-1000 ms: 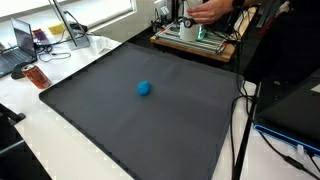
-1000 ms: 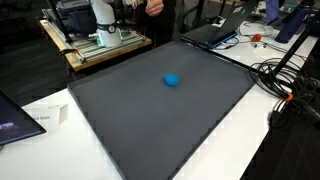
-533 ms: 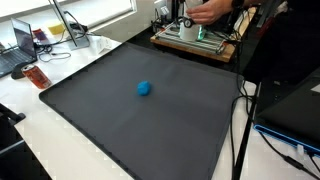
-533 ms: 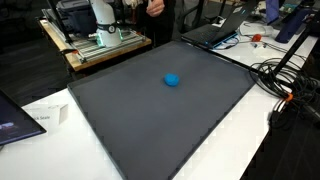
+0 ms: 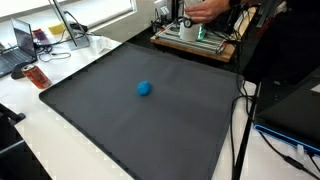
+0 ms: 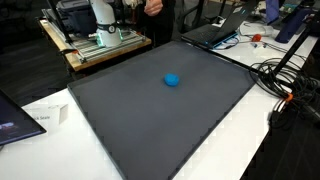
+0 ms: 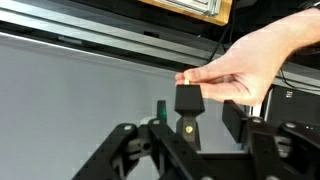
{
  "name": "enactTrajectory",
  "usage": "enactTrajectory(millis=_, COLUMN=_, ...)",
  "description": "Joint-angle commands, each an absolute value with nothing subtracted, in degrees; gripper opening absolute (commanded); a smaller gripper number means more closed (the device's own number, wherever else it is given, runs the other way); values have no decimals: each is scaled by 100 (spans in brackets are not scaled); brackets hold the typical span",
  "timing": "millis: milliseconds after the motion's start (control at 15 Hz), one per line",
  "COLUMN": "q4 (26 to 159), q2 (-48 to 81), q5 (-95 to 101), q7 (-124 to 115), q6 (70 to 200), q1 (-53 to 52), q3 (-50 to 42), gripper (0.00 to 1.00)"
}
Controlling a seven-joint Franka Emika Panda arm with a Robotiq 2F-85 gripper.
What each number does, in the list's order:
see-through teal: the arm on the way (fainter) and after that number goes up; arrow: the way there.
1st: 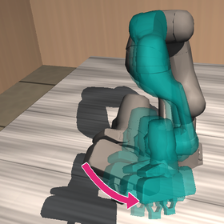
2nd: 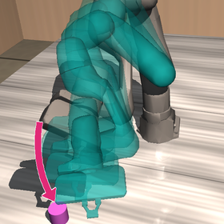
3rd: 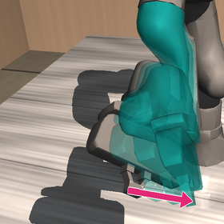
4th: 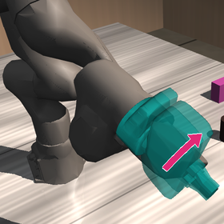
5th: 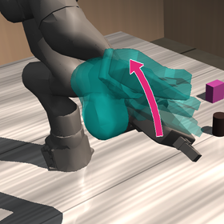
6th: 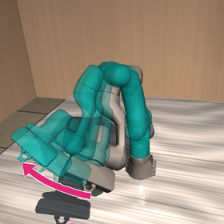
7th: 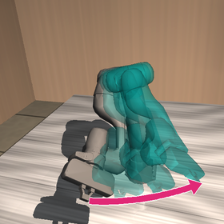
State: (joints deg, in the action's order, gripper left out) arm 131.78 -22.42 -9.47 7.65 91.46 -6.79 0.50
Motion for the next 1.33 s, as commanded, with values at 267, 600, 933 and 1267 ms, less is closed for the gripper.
enactTrajectory(millis=267, q4=13126, q2=-2204, q5=-913, q7=820, q6=9117, q1=-574, q3=97, gripper=21)
enactTrajectory(millis=600, q4=13122, q2=-2187, q5=-905, q7=842, q6=9114, q1=-557, q3=84, gripper=24)
enactTrajectory(millis=933, q4=13119, q2=-2178, q5=-910, q7=857, q6=9112, q1=-533, q3=67, gripper=0)
enactTrajectory(millis=1267, q4=13147, q2=-2199, q5=-922, q7=804, q6=9146, q1=-486, q3=52, gripper=3)
